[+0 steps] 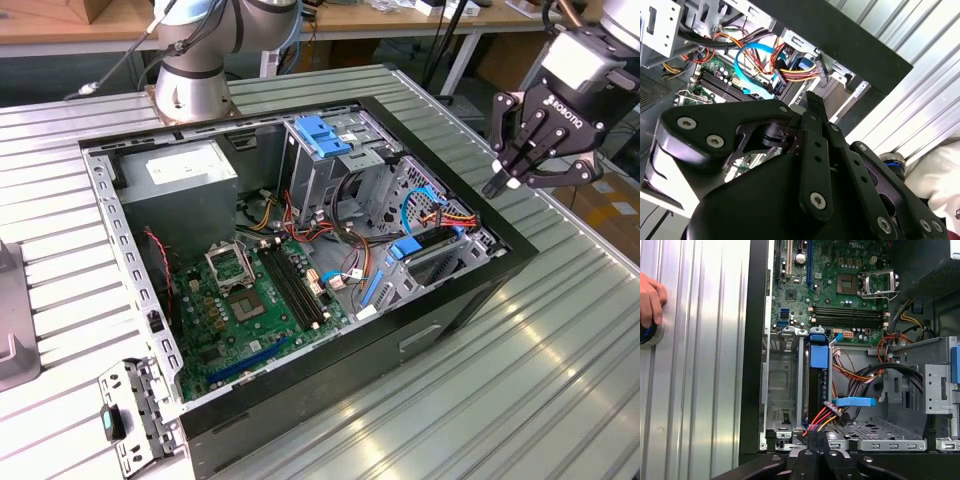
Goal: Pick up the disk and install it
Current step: 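Insert the disk into the insertion slot, then insert the first disk wire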
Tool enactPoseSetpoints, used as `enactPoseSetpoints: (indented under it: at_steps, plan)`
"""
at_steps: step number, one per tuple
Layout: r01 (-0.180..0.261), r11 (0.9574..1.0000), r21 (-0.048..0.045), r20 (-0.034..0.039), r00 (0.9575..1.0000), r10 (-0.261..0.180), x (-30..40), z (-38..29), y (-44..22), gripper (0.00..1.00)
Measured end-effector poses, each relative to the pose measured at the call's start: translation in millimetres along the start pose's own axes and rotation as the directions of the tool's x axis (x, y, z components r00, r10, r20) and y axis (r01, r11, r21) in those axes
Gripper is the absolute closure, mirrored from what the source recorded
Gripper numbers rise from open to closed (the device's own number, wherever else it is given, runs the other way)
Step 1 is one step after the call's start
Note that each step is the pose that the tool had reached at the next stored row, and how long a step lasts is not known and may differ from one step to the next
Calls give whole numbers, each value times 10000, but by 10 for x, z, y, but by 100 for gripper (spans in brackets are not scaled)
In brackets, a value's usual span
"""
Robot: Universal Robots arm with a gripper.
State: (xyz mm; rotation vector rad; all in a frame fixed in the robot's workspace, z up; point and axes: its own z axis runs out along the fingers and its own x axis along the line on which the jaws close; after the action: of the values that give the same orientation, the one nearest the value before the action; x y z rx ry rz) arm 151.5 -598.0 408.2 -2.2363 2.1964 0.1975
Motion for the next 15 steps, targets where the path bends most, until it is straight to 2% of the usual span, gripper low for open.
enactPoseSetpoints:
  at_steps: [5,12,13,14,15]
  plan:
    - [-3,10000,-34,1,10000,3,2,10,-89,90]
    - [-4,10000,-35,0,10000,4,3,10,-94,90]
    - [50,9984,569,-15,10000,-49,3,17,-95,90]
    - [53,9982,591,-15,10000,-52,4,17,-96,90]
    - [74,9982,590,-17,10000,-73,30,158,-35,90]
